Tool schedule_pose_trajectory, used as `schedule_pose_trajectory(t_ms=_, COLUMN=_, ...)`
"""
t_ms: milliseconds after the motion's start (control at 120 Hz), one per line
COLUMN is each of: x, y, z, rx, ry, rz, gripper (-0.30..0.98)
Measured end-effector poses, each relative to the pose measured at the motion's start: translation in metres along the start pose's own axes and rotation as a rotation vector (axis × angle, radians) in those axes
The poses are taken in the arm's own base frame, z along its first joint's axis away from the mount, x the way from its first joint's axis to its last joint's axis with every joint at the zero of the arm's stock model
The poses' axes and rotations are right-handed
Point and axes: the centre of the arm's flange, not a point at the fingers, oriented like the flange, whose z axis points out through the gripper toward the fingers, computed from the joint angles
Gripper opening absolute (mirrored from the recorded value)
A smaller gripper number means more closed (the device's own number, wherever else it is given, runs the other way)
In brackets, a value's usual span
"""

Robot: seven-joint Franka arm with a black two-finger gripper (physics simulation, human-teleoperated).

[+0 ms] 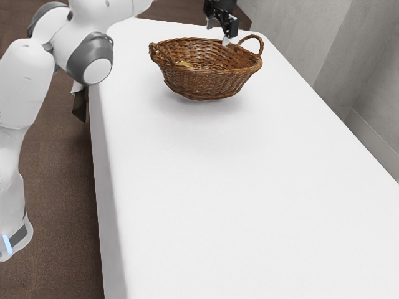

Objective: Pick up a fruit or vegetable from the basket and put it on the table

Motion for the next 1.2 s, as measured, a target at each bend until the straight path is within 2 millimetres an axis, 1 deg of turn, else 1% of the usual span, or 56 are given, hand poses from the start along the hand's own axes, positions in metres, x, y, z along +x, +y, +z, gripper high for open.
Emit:
schedule_pose_trajectory(t_ms=58, x=0.000, y=-0.021, z=0.005, rx=-0.011, ry=0.006, rz=-0.036, gripper=0.69)
schedule_pose_trajectory(t_ms=167, x=0.000, y=-0.046, z=0.009, rx=-0.020, ry=0.016, rz=-0.081, gripper=0.69)
schedule_pose_trajectory(t_ms=267, x=-0.001, y=-0.065, z=0.016, rx=-0.016, ry=0.014, rz=-0.113, gripper=0.69)
schedule_pose_trajectory(t_ms=317, x=0.000, y=-0.074, z=0.023, rx=-0.012, ry=0.009, rz=-0.128, gripper=0.69)
schedule_pose_trajectory(t_ms=358, x=0.002, y=-0.077, z=0.031, rx=-0.007, ry=0.003, rz=-0.135, gripper=0.69)
schedule_pose_trajectory(t_ms=450, x=0.008, y=-0.088, z=0.052, rx=0.001, ry=-0.015, rz=-0.154, gripper=0.69)
schedule_pose_trajectory(t_ms=608, x=0.016, y=-0.089, z=0.089, rx=-0.010, ry=-0.043, rz=-0.165, gripper=0.69)
schedule_pose_trajectory(t_ms=733, x=0.021, y=-0.090, z=0.110, rx=-0.020, ry=-0.046, rz=-0.173, gripper=0.69)
schedule_pose_trajectory(t_ms=867, x=0.026, y=-0.090, z=0.126, rx=-0.019, ry=-0.041, rz=-0.177, gripper=0.69)
schedule_pose_trajectory(t_ms=933, x=0.028, y=-0.100, z=0.136, rx=-0.021, ry=-0.038, rz=-0.193, gripper=0.69)
schedule_pose_trajectory(t_ms=992, x=0.030, y=-0.102, z=0.140, rx=-0.021, ry=-0.028, rz=-0.199, gripper=0.69)
schedule_pose_trajectory(t_ms=1067, x=0.034, y=-0.102, z=0.144, rx=-0.020, ry=-0.010, rz=-0.198, gripper=0.69)
schedule_pose_trajectory(t_ms=1200, x=0.043, y=-0.091, z=0.153, rx=-0.024, ry=0.021, rz=-0.182, gripper=0.69)
